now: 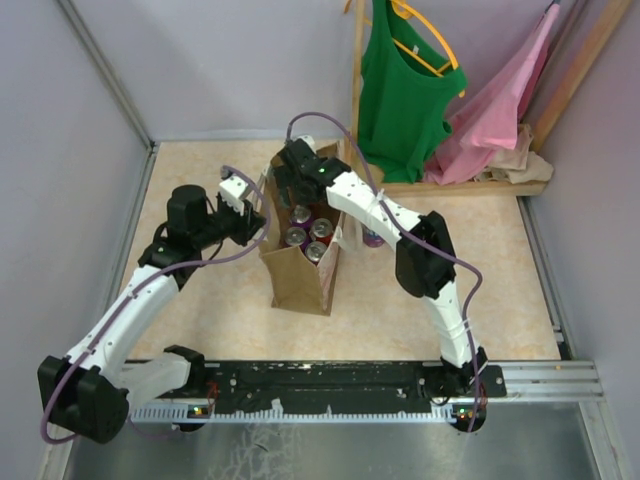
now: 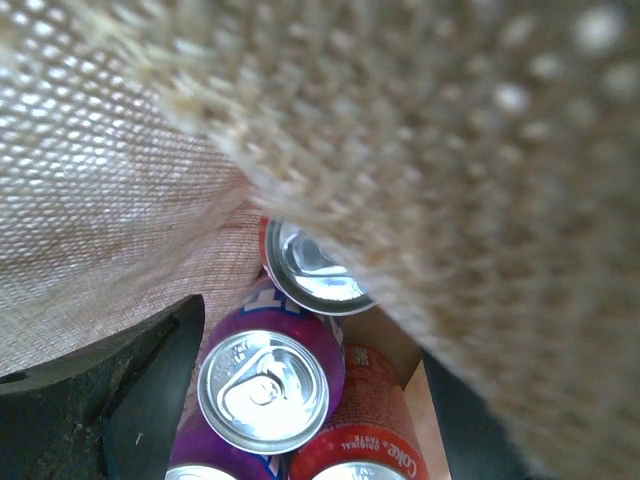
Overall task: Take the beverage out of the canvas bag
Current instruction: Take out the drink from the canvas bag.
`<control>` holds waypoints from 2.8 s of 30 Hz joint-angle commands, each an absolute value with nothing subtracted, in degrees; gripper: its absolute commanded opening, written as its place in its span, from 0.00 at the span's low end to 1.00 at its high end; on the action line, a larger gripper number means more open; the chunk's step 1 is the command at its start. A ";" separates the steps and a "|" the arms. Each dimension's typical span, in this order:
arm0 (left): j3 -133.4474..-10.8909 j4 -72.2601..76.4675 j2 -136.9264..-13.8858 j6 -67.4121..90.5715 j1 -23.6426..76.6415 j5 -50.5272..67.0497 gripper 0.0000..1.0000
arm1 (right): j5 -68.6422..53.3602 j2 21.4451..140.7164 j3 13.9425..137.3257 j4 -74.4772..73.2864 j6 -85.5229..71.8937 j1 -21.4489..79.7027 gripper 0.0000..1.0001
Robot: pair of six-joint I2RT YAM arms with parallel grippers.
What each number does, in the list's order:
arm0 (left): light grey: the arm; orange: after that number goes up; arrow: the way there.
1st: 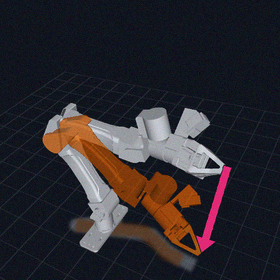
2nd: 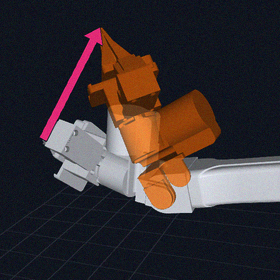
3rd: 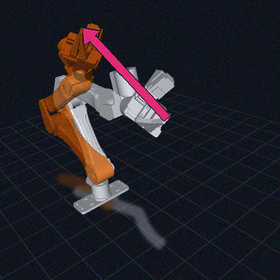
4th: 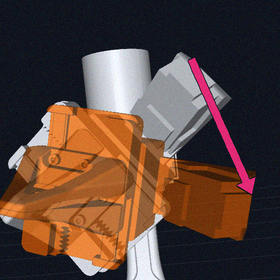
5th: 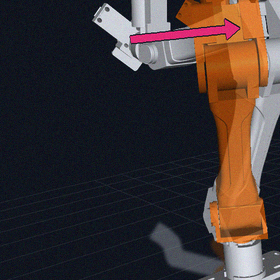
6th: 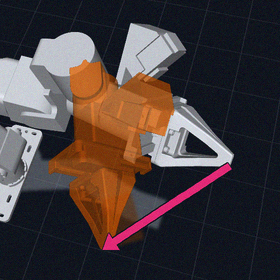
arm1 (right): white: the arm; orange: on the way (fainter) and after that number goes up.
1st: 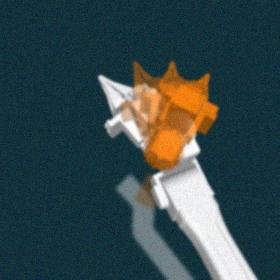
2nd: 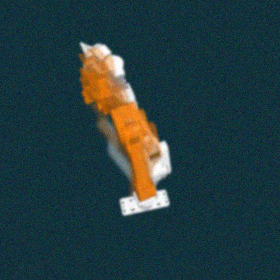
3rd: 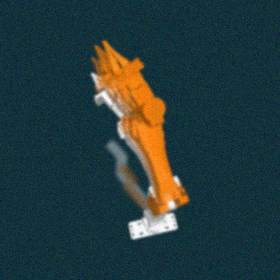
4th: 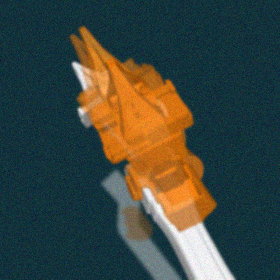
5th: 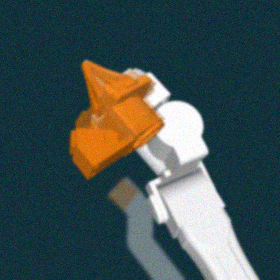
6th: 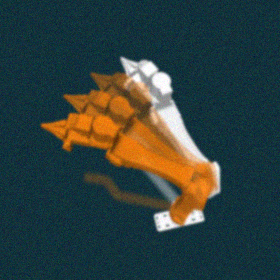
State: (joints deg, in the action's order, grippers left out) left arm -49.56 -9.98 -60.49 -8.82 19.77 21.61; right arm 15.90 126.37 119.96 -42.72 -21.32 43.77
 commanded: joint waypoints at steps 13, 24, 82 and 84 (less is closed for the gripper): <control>-44.38 -14.97 -60.16 -8.36 20.01 22.70 0.26 | 15.34 120.07 121.40 -42.77 -22.23 44.47 0.97; -47.40 -15.19 -66.42 -10.31 19.95 20.63 0.27 | 17.60 130.63 134.73 -45.87 -21.57 44.41 0.97; -44.83 -12.55 -65.86 -10.36 19.86 23.18 0.26 | 29.56 126.93 118.18 -35.07 -22.68 46.94 0.90; -44.53 -12.43 -65.51 -10.42 19.86 23.12 0.26 | 30.27 127.15 117.07 -33.54 -22.67 46.93 0.90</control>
